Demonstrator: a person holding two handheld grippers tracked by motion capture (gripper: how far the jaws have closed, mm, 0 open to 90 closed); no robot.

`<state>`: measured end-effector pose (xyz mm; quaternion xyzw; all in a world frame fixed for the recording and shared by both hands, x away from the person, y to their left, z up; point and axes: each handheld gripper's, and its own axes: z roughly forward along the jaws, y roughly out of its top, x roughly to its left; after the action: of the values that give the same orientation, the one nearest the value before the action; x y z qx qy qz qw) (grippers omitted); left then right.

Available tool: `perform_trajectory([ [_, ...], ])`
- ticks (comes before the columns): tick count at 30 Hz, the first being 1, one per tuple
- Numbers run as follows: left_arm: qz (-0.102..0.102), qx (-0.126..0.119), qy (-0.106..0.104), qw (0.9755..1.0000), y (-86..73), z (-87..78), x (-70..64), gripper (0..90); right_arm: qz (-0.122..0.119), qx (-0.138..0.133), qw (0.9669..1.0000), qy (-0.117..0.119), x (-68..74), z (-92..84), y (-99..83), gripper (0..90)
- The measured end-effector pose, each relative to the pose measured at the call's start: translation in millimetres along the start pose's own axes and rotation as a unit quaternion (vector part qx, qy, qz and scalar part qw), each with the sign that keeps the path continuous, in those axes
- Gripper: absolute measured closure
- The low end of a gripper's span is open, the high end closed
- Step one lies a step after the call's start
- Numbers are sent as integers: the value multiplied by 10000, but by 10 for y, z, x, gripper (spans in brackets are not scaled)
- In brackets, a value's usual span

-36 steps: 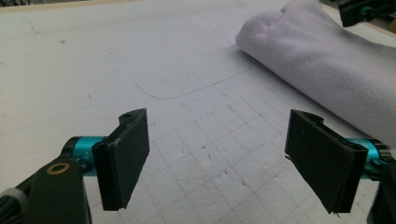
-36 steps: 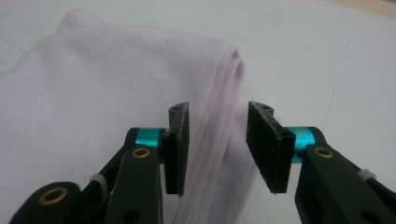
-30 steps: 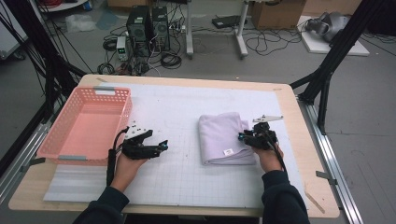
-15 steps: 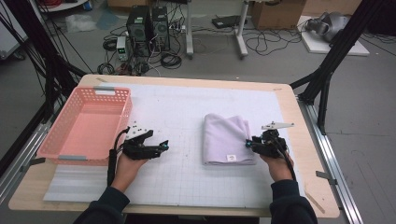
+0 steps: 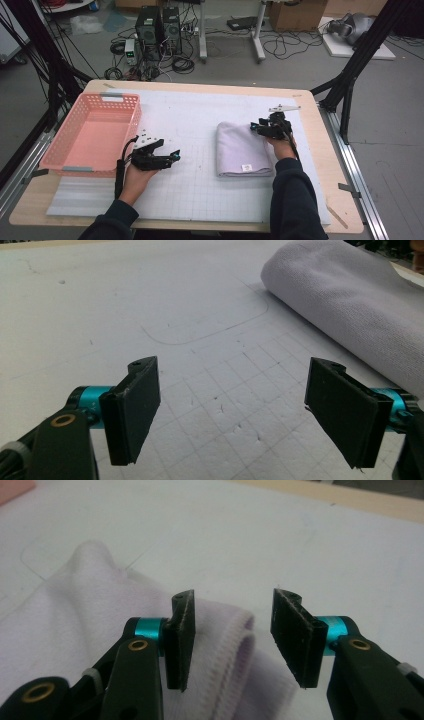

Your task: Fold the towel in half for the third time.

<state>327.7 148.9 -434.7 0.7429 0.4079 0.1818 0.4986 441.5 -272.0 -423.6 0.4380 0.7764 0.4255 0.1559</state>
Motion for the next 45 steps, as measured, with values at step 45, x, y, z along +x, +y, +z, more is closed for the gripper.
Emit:
perform_trajectory([
  [45,-16,-15,-13,10000,5,-12,-9,227,-496,-1078,9844,-1299,258,-800,-100,598],
])
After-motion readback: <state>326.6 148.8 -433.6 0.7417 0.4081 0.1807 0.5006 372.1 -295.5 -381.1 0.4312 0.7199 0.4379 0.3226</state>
